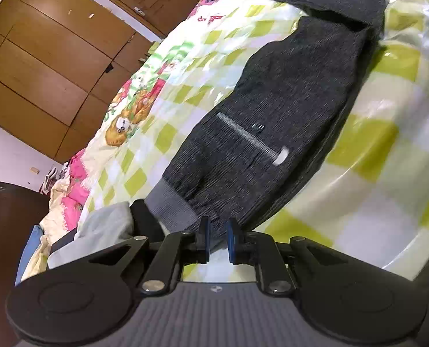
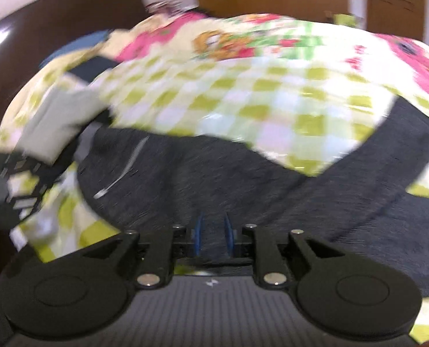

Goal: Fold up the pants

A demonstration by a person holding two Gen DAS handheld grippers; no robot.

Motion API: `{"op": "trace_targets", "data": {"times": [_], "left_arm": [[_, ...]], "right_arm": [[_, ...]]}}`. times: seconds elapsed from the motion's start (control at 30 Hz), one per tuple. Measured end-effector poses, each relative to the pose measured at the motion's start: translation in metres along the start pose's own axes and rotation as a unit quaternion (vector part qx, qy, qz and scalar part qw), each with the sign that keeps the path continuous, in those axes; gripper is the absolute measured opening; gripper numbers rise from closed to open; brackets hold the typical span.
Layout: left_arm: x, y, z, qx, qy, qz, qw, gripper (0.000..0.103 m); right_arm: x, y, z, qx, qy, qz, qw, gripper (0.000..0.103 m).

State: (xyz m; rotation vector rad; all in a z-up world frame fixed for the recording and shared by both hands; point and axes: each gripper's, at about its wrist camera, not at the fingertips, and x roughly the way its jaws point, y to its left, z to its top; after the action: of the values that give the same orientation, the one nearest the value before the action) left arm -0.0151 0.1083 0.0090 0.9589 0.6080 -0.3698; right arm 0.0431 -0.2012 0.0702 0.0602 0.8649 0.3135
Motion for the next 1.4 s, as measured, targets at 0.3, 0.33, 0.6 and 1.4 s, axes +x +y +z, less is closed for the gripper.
{"op": "trace_targets", "data": {"times": [0.3,0.33,0.6,1.4], "left_arm": [[0.011,-0.029,0.097,-0.072,-0.090,-0.090,0.9892,0.030],[0.016,-0.035,0.111,-0.080,-0.103,-0.102,0.9861,0.030],[0.056,-0.067,0.186,-0.162,-0.131,-0.181,0.9613,0.041],[0.061,-0.110,0.236,-0.111,-0.096,-0.149,0.9779,0.040]], "right_arm": [[0.047,-0.100,0.065,0.134,-0.048,-0.111,0.984,0.035],[0.058,-0.114,0.078,0.150,-0.053,-0.124,0.979,0.036],[0.151,-0.203,0.143,0.230,-0.043,-0.236,0.943,0.038],[-0.046,-0.298,0.023,0.417,-0.289,-0.073,0.859,0.001]]}}
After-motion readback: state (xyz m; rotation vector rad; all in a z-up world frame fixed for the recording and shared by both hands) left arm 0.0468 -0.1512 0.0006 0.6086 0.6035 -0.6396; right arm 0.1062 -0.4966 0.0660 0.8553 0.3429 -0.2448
